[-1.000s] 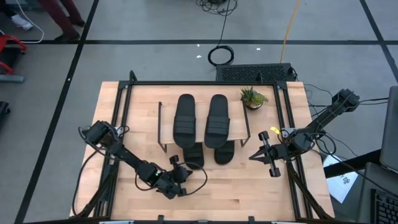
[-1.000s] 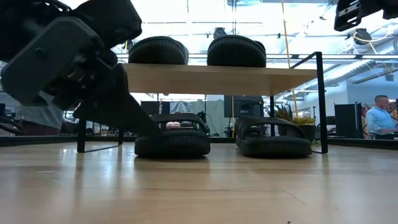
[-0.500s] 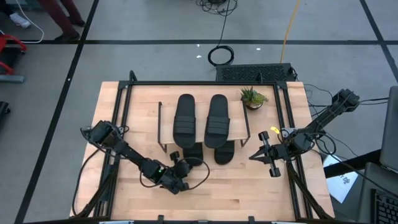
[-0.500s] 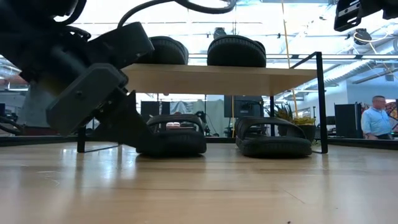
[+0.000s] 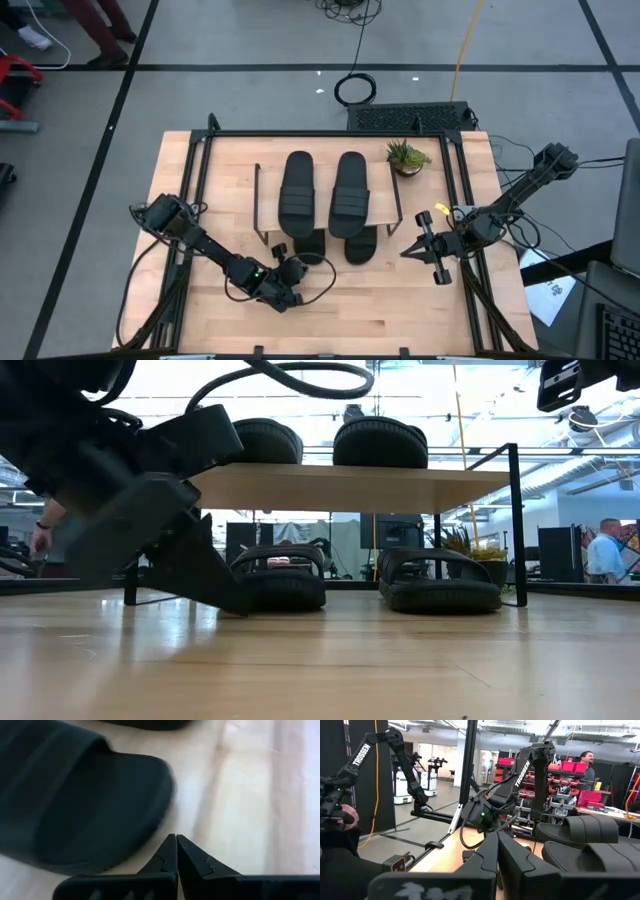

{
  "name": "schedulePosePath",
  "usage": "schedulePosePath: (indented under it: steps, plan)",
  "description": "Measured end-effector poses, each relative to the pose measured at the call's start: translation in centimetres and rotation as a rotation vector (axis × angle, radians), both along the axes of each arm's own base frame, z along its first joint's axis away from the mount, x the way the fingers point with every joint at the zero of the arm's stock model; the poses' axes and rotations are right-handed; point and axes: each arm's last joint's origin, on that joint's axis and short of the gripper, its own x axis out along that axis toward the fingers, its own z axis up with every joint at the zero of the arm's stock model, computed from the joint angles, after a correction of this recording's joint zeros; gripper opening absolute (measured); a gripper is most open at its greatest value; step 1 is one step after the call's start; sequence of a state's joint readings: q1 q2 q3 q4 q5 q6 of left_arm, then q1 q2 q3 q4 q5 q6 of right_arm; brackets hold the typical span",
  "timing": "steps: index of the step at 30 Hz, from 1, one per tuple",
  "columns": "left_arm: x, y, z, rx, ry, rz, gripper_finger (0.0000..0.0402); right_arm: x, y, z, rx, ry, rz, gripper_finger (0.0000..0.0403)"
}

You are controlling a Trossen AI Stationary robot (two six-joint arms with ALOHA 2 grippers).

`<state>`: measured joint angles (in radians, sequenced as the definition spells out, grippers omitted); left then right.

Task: Pick and place slides into the shelf
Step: Return to Home Position

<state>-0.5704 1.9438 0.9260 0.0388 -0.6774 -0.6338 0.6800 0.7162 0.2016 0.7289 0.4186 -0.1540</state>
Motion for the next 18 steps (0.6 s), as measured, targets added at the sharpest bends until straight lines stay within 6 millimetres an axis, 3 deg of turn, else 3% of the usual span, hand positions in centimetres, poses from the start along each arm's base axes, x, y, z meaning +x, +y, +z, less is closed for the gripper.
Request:
schedulePosePath:
  steps: [5, 9, 14, 18]
  plan:
    - [-0.1, -1.8, 0.4, -0.046, 0.007, -0.220, 0.0000, -0.1, 0.1, 0.0, 0.010, 0.003, 0.012, 0.0000]
    - [0.1, -3.9, 1.9, -0.077, -0.041, -0.453, 0.0000, -0.1, 0.2, 0.0, -0.007, -0.003, 0.043, 0.0000]
    - [1.0, -6.0, 6.2, 0.052, -0.100, -0.692, 0.0000, 0.0, 0.3, 0.7, -0.059, -0.041, 0.054, 0.0000]
    - [2.1, -5.7, 10.6, 0.236, -0.118, -0.798, 0.0000, 0.5, 0.4, 2.6, -0.110, -0.077, 0.049, 0.0000]
